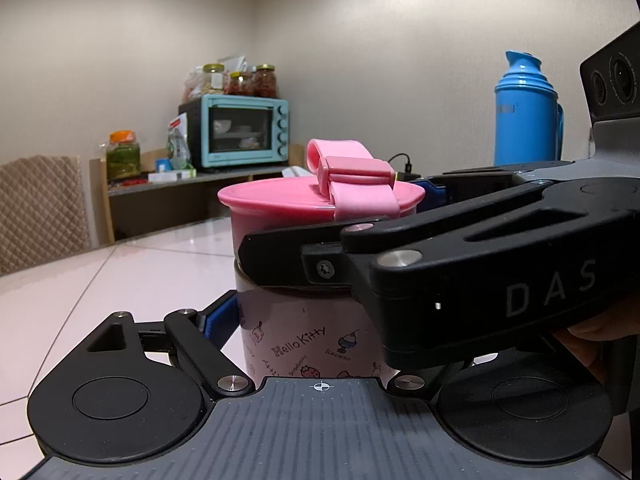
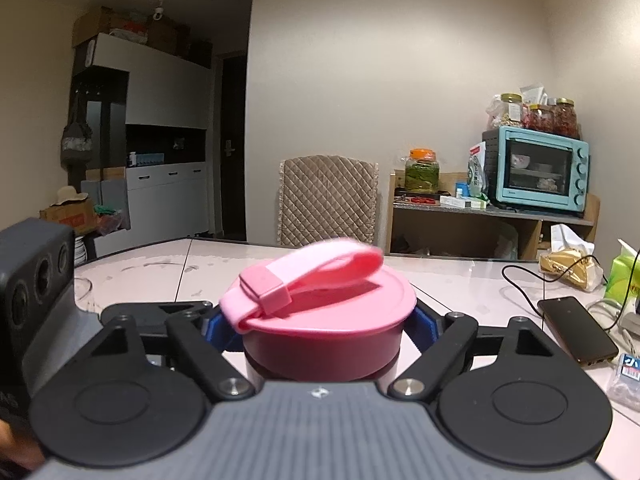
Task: Unscrew bottle cap and pour
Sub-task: 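Twist the cap with the right gripper while the left gripper holds the bottle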
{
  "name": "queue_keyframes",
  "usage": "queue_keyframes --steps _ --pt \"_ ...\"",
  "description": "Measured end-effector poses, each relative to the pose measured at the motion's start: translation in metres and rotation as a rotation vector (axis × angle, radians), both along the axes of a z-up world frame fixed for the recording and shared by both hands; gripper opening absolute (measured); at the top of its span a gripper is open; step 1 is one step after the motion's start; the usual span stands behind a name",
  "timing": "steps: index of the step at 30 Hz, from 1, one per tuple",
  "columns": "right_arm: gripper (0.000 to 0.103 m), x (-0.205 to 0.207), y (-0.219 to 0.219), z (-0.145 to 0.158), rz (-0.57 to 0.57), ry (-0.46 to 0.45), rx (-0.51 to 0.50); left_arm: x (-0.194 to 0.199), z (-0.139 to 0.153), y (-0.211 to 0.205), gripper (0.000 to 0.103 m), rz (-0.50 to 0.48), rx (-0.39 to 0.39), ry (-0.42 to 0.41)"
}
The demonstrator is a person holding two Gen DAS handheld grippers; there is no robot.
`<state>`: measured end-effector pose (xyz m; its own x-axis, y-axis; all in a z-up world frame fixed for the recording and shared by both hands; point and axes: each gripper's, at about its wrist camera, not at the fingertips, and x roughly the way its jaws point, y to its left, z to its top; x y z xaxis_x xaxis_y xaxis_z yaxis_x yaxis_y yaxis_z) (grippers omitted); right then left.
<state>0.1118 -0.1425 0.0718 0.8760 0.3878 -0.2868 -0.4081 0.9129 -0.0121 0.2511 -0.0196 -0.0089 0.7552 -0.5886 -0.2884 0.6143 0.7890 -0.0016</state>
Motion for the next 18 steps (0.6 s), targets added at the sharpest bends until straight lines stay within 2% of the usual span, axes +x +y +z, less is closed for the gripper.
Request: queue_keyframes --steps 12,18 --pt "0.085 0.003 -0.014 0.001 0.136 -0.026 -0.018 0.0 0.0 0.0 0.089 0.0 -0.001 0.001" --pt "0.085 0.01 -0.027 0.003 0.242 -0.026 -0.018 -0.001 0.0 0.0 0.089 0.0 -0.001 0.0"
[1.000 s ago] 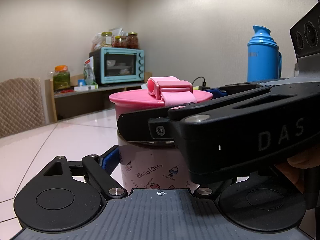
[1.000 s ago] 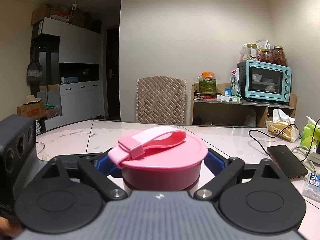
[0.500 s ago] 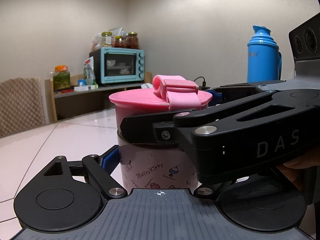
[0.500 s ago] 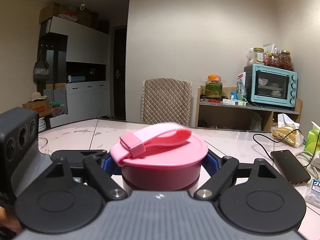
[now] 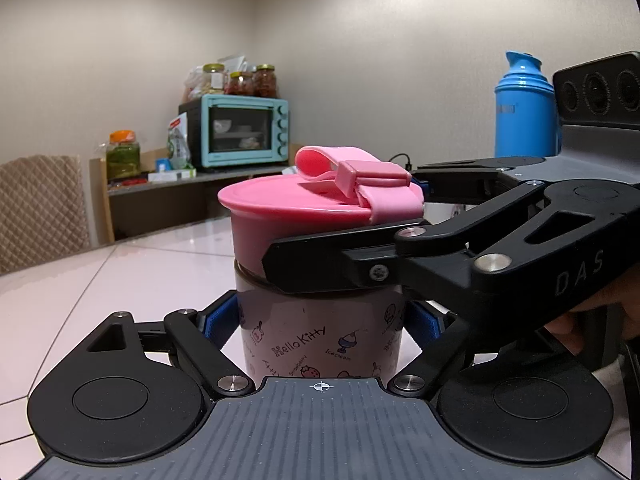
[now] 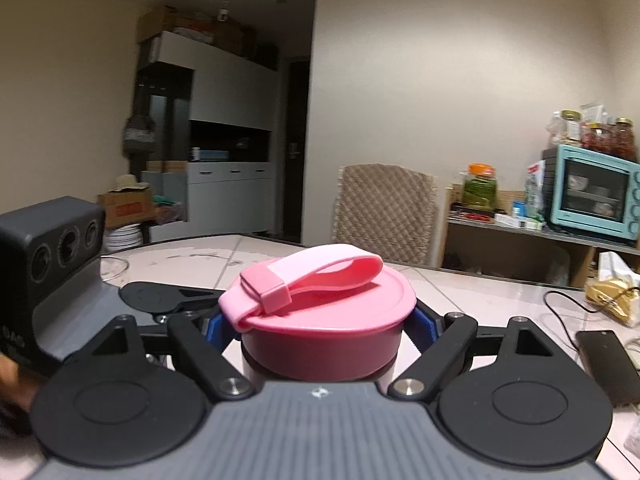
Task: Unscrew bottle cap and pour
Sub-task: 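Twist the cap with the right gripper while the left gripper holds the bottle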
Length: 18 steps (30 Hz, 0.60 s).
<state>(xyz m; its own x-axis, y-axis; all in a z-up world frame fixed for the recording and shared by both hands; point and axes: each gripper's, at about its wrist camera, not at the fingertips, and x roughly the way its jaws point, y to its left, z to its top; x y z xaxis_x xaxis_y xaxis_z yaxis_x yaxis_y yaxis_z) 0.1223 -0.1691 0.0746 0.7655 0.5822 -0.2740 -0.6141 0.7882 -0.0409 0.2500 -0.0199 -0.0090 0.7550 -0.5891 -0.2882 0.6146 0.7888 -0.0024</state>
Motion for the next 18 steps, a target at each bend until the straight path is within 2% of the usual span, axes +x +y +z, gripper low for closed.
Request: queue_keyframes --steps 12,18 --pt "0.085 0.027 -0.034 0.003 0.311 0.005 0.017 -0.003 -0.001 -0.001 0.089 0.0 0.001 0.0" --pt "0.085 0.036 -0.041 0.005 0.408 0.001 0.016 -0.003 0.0 -0.001 0.089 0.0 0.001 0.0"
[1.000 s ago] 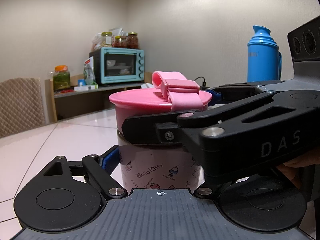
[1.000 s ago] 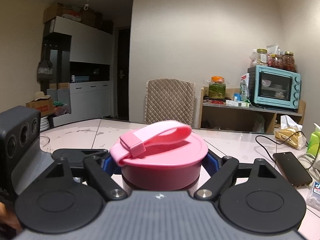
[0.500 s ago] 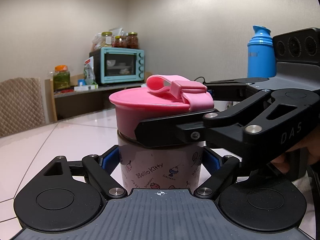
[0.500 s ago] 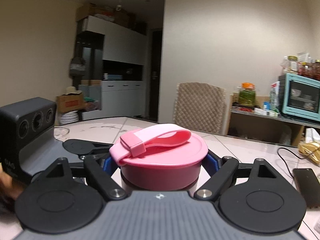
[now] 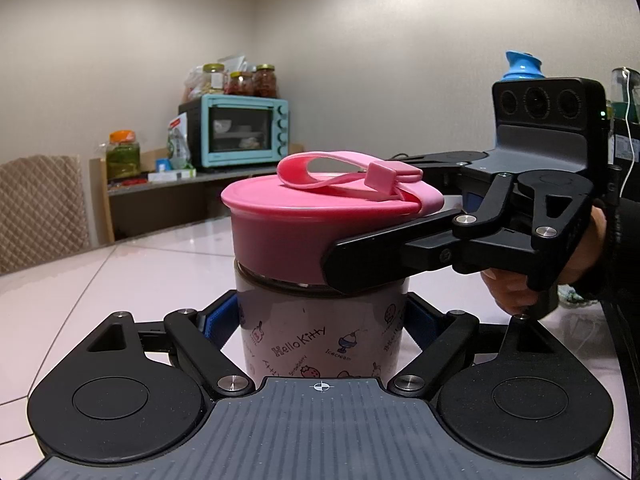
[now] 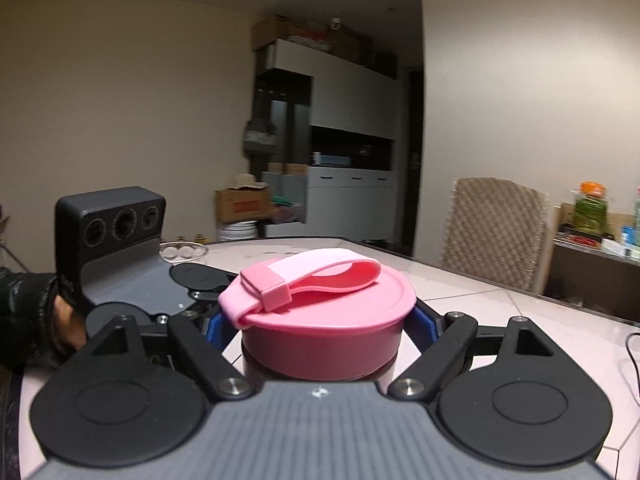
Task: Unscrew bottle cap and pour
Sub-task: 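Twist the cap with the right gripper while the left gripper holds the bottle, then rotate the right gripper back and regrip the pink cap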
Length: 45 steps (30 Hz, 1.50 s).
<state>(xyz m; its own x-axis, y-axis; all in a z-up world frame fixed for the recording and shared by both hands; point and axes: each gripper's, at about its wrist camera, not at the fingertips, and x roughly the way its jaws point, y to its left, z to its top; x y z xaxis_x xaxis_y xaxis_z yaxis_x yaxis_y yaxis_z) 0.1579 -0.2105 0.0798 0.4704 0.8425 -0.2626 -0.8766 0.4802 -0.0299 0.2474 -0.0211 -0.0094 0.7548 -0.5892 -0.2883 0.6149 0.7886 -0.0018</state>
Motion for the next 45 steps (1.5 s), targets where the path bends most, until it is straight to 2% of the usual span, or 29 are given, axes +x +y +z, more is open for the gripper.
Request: queue_keyframes --steps 5,8,12,18,25,33,38,45 --pt "0.085 -0.003 0.001 0.006 -0.013 0.002 -0.003 0.001 0.0 0.0 0.089 0.0 0.0 0.0" --pt "0.094 -0.01 0.004 0.009 -0.073 -0.015 -0.019 0.0 0.0 -0.001 0.089 0.0 0.0 0.0" --pt "0.098 -0.022 0.008 0.014 -0.128 -0.014 -0.028 0.0 0.0 0.0 0.089 0.0 0.001 0.0" --pt "0.101 -0.042 0.01 0.016 -0.281 0.017 -0.005 0.0 0.0 0.001 0.089 0.0 0.001 0.0" --pt "0.102 -0.069 0.026 0.013 -0.439 -0.012 0.003 0.0 0.0 0.001 0.089 0.001 0.001 -0.001" --pt "0.102 -0.07 0.045 0.006 -0.598 -0.012 -0.007 0.002 0.0 0.001 0.089 0.001 0.002 -0.001" --pt "0.102 -0.061 0.051 0.0 -0.64 0.013 0.005 0.002 0.0 0.002 0.089 0.001 0.002 -0.002" --pt "0.102 -0.055 0.06 -0.003 -0.66 0.003 -0.001 0.002 0.0 0.002 0.089 0.001 0.002 -0.002"
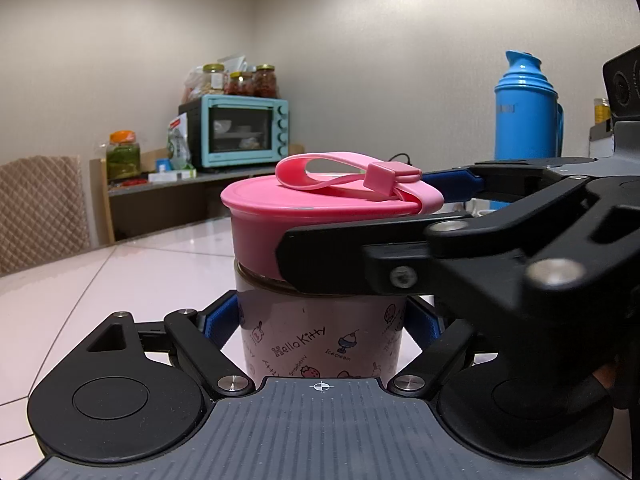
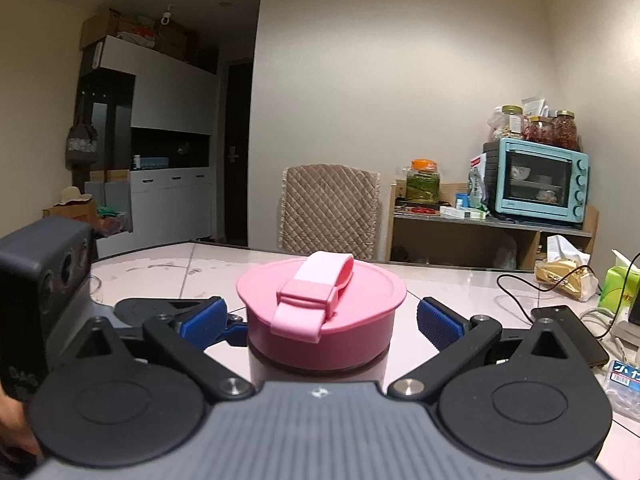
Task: Unscrew bottle cap and pour
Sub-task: 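Rotate the right gripper back and regrip the pink cap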
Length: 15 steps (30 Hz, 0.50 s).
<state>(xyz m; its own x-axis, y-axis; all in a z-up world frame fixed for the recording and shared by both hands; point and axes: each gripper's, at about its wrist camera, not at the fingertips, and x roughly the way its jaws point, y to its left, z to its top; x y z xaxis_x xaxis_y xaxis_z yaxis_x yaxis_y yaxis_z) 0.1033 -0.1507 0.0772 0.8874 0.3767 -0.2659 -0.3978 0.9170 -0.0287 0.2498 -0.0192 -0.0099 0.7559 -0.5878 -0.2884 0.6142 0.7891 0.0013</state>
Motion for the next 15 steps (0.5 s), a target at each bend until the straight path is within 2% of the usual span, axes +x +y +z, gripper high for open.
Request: queue_keyframes --steps 15 --pt "0.102 0.0047 0.0107 0.0008 -0.036 0.022 0.003 0.0002 0.0003 0.0004 0.089 0.0 0.0 0.001"
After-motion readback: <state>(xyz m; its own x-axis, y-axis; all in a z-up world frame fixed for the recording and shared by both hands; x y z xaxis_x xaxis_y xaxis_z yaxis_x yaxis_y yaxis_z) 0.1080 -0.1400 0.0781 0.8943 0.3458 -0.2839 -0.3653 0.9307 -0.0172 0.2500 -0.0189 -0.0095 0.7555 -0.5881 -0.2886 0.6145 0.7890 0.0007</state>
